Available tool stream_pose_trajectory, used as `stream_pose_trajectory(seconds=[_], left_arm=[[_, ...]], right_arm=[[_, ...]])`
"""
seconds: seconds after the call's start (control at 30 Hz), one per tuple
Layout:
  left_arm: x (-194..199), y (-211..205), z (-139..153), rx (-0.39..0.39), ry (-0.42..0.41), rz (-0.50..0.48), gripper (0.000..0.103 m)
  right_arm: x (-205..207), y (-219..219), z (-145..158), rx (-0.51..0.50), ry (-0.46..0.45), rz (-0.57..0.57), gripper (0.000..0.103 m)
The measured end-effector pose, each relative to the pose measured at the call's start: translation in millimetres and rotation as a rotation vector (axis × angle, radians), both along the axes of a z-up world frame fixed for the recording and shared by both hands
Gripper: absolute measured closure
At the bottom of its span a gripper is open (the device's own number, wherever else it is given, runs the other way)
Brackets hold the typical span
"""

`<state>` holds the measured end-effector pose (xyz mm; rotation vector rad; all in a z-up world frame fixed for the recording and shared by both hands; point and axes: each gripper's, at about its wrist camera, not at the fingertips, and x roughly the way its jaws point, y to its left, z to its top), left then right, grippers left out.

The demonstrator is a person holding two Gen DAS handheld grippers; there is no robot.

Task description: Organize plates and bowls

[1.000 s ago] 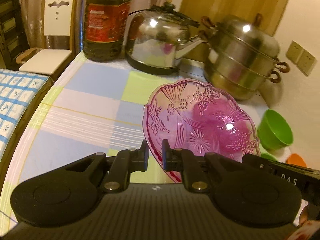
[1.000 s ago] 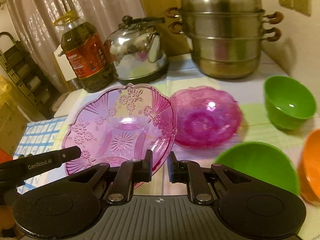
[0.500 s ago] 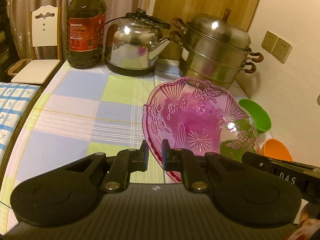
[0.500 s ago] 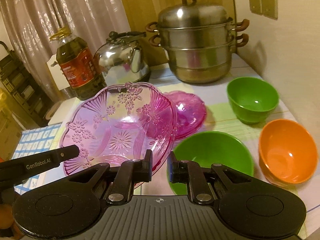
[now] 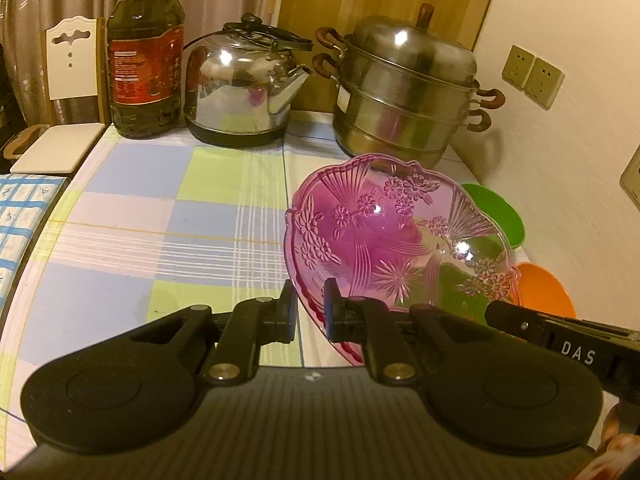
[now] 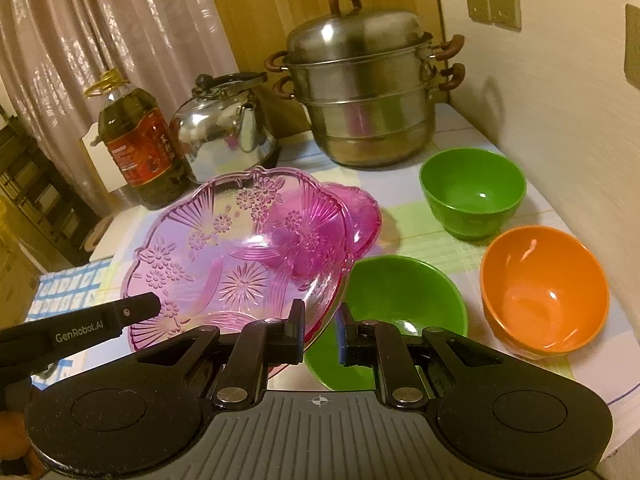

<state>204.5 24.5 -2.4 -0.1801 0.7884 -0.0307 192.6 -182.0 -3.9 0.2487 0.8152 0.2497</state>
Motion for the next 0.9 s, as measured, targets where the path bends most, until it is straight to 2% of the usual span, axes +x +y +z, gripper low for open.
stream_pose_trajectory(seconds=[0.4, 0.9], left_arm=[[29, -13, -11, -0.005, 0.015, -0.023, 0.091], [133, -8, -43, -0.02, 0.065, -0.025, 0.09]], right_arm=[[20, -14, -7, -0.013, 0.001, -0.017, 0.088], [129, -8, -36, -0.055, 0.048, 0.03, 0.088]])
